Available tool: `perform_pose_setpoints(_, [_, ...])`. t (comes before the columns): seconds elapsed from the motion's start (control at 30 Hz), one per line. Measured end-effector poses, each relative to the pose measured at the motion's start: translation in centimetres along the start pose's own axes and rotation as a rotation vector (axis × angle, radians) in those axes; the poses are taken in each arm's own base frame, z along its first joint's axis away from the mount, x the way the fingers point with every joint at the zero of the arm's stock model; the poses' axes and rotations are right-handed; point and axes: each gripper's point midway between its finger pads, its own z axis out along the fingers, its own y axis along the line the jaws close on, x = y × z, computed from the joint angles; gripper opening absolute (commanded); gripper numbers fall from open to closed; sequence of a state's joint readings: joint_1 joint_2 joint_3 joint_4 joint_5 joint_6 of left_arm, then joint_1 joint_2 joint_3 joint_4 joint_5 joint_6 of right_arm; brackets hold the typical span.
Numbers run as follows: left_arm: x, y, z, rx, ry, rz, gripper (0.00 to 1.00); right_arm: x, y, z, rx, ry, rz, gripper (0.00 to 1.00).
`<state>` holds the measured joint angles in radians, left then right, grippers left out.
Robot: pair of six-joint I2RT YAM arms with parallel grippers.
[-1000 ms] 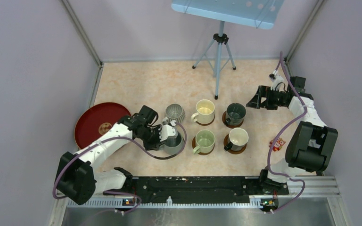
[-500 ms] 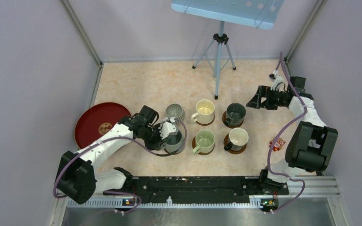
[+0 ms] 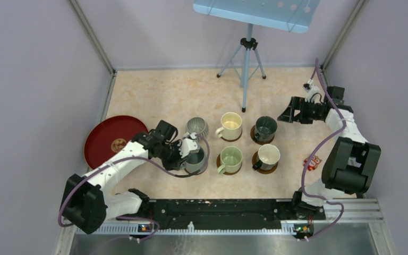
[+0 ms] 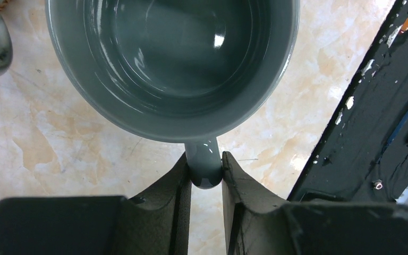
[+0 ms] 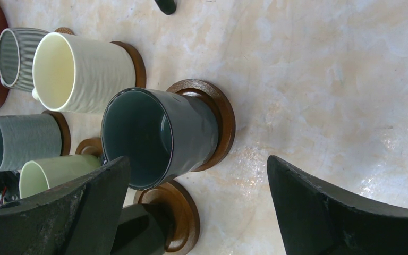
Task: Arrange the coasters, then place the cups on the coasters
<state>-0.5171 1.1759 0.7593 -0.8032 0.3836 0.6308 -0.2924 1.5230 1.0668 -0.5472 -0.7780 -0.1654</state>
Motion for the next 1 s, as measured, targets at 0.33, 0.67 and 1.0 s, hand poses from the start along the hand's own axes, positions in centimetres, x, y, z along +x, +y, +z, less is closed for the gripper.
perform_pose_setpoints(0.33, [0.7,-0.6,-0.7,0.003,0.022,-0.008,0.35,0.0,0.0,0.0,0.0,0.0,0.0,0.99])
perform_pose_setpoints(0.67, [0.6,-1.7,-1.2,0.061,0.023,0.005,0.54,0.0,0.0,0.0,0.0,0.0,-0.001,0.99])
perform_pose_setpoints(1.0, [0.2,-3.1,-2.1,0.139,0.012,0.055,0.54,0.0,0.0,0.0,0.0,0.0,0.0,0.99])
